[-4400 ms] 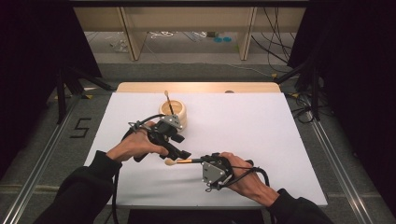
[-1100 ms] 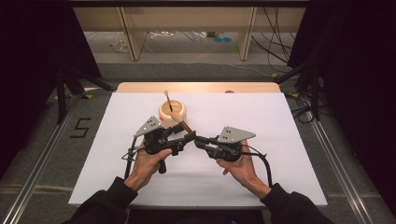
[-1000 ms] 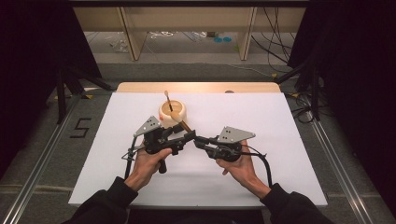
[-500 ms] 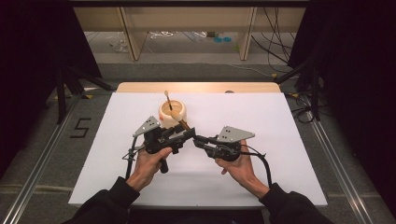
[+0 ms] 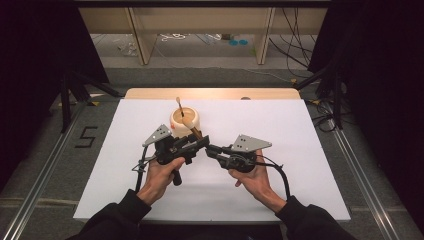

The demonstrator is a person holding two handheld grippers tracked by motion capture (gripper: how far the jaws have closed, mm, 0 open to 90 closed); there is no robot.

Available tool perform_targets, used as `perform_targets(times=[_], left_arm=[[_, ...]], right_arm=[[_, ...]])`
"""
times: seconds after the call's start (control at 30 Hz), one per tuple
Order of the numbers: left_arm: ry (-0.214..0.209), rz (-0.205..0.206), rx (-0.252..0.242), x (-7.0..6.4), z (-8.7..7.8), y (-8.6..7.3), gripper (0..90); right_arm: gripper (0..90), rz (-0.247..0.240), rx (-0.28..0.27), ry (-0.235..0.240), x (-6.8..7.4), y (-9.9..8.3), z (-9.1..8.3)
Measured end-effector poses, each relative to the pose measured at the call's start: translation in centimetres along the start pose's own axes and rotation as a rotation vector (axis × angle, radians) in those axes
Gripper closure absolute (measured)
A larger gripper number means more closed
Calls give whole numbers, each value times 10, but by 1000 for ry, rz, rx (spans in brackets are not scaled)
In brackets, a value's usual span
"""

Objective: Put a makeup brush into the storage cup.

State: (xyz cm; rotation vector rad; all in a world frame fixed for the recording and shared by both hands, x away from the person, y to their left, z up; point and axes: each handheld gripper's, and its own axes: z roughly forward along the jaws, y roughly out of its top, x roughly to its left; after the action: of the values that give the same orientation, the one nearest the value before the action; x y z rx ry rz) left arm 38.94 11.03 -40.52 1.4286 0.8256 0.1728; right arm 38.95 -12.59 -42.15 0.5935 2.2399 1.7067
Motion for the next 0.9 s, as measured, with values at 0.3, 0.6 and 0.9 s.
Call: perform_targets(times=[0.3,0.6,0.9], left_arm=[[-12,-6,-12,0,-1,1,638],[-25,-21,-22,0,-1,1,730],[-45,-25,-24,-2,0,1,769]], right_arm=[[797,7,-1,-1,0,-1,1],[797,19,-18,7,1,-2,2],[797,16,-6,2,1,-2,2]])
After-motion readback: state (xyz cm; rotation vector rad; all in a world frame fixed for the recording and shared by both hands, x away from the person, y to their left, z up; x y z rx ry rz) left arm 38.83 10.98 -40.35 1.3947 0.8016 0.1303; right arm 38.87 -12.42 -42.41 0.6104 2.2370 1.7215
